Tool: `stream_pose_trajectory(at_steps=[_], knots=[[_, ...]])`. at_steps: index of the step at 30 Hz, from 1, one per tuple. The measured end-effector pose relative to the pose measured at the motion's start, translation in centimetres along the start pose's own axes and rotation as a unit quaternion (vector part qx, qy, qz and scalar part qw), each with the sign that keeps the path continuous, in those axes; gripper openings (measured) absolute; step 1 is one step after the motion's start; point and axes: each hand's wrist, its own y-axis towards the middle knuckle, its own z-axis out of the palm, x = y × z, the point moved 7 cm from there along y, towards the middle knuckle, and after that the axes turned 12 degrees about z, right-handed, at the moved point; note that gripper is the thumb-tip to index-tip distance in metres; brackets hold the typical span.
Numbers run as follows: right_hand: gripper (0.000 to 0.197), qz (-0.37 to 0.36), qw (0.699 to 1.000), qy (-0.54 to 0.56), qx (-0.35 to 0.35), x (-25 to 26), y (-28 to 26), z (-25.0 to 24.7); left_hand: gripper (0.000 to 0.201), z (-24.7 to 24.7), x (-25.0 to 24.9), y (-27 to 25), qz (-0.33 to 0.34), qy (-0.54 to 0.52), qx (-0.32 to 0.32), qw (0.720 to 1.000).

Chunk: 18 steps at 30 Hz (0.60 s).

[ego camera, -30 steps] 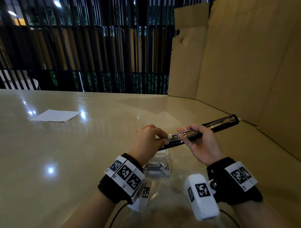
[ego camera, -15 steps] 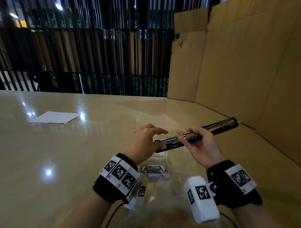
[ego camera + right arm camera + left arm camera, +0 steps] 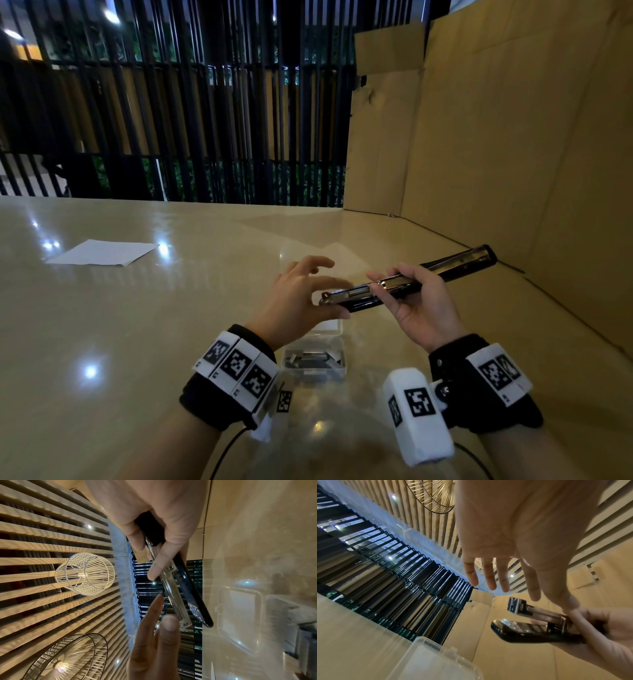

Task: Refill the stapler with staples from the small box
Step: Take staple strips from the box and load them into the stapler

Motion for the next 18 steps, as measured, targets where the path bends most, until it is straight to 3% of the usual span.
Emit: stream_pose_trajectory(at_steps=[3,6,11,18], knots=[[0.017,-0.009,1.000,0.003,-0.004,0.5,0.0,-0.2,0.036,-1.2,0.5,-0.1,-0.025,-0.060,-0.056,0.996],[0.017,-0.015,1.000,0.011,-0.008,1.0,0.0,-0.6,0.022,-1.8,1.5,-0.2,-0.065,-0.038,-0.041,0.996],[0.017,-0.023,0.999,0.022,-0.011,1.4,0.0,-0.7,0.018,0.2,4.1,-1.6,-0.130,0.017,0.147,0.980],[0.018,-0.018,1.000,0.021,-0.013,1.4,0.2,-0.9,0.022,3.4,4.9,-3.0,-0.167,0.047,0.292,0.941]])
